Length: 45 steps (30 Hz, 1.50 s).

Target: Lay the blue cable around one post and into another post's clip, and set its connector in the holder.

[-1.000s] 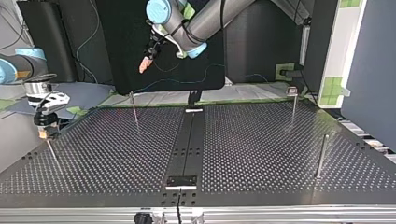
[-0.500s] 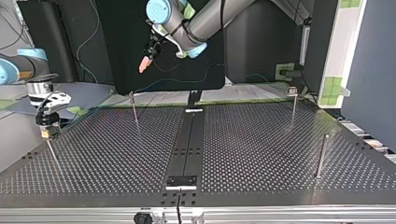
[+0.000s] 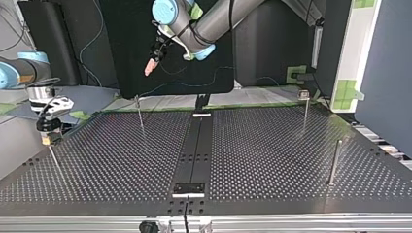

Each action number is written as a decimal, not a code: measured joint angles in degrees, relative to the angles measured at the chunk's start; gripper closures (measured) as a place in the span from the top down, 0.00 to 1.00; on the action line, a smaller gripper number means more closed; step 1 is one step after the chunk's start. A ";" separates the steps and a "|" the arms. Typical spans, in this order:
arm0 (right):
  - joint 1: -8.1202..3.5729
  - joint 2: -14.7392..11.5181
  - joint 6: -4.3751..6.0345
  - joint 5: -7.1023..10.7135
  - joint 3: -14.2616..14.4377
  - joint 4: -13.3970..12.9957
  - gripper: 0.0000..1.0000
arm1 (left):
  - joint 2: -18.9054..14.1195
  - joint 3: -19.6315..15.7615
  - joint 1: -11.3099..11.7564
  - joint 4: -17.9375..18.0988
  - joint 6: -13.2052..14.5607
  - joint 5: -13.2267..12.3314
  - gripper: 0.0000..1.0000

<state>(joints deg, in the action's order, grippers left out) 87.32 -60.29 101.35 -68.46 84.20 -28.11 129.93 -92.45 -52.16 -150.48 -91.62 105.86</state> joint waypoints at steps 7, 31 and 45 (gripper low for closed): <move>0.01 0.00 0.01 -0.02 -0.44 0.56 0.00 | 0.00 -0.01 -0.01 0.00 -0.05 0.00 0.99; -0.13 0.01 0.02 -0.45 0.38 1.59 0.02 | 0.00 -0.01 -0.08 -0.01 -0.22 0.00 0.99; -0.13 0.01 0.02 -0.45 0.38 1.60 1.00 | 0.00 -1.15 -0.29 0.13 -0.64 0.53 0.99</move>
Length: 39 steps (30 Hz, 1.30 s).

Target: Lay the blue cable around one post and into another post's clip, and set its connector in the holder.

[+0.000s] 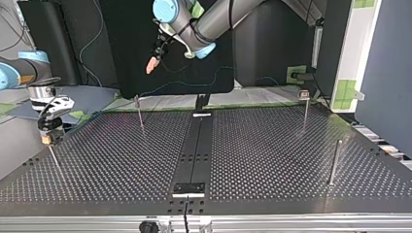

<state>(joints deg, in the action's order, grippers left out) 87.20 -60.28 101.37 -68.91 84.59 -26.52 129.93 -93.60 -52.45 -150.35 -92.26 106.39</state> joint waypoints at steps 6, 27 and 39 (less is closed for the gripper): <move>0.00 0.00 0.00 0.00 0.00 0.00 1.00 | 0.02 -2.82 0.58 2.45 -2.51 2.42 0.99; 0.00 0.00 0.00 0.00 0.00 0.00 1.00 | 4.44 -9.60 8.96 12.21 -12.26 6.49 0.99; 0.00 0.00 0.00 0.00 0.00 0.00 1.00 | 10.72 -4.01 14.41 15.92 -17.92 5.85 0.99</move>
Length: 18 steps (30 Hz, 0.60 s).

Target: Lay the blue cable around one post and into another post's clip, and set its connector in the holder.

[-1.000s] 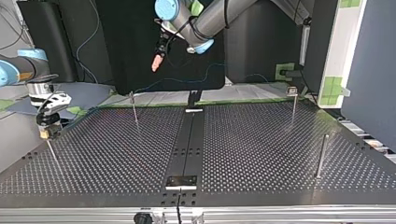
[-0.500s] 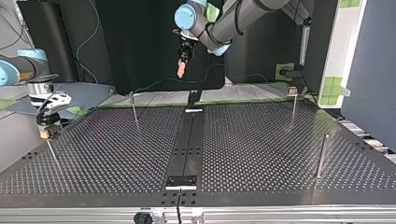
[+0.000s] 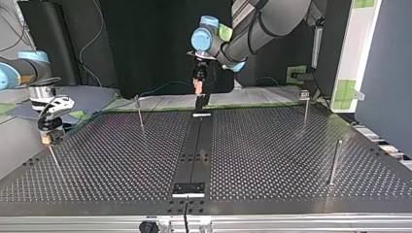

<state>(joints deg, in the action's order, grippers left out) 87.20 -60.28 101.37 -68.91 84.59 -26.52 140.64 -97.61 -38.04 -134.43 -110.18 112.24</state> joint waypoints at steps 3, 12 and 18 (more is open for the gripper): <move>0.00 0.00 0.00 0.00 0.00 0.00 1.00 | 1.61 1.60 0.23 -0.89 -0.70 -0.31 0.99; 0.00 0.00 0.00 0.00 -0.01 0.00 1.00 | 6.14 6.15 1.09 -0.63 -3.32 -0.47 0.99; 0.00 0.00 0.00 0.00 -0.01 0.00 1.00 | 9.18 9.02 1.52 -0.46 -6.00 -0.36 0.99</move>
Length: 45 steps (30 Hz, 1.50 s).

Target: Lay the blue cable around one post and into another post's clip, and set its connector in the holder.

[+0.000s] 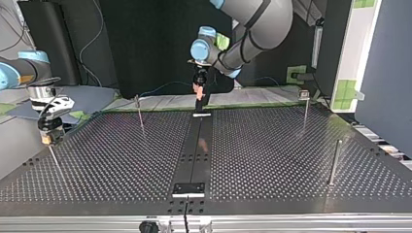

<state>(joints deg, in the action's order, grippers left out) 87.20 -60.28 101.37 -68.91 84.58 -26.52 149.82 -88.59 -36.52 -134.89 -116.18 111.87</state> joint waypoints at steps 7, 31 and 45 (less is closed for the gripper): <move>0.00 0.00 0.00 0.00 0.00 0.00 1.00 | 3.62 0.05 -0.42 -1.87 -3.60 0.82 0.99; 0.00 0.00 0.00 0.00 0.01 0.00 1.00 | 15.76 -6.07 -2.22 5.03 -8.54 -2.64 0.99; 0.00 0.00 0.00 0.00 0.00 0.00 1.00 | 22.15 -1.65 -3.03 6.79 -14.91 -9.04 0.99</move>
<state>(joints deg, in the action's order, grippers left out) 87.20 -60.27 101.37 -68.90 84.59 -26.52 171.97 -90.23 -39.55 -128.10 -131.09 102.83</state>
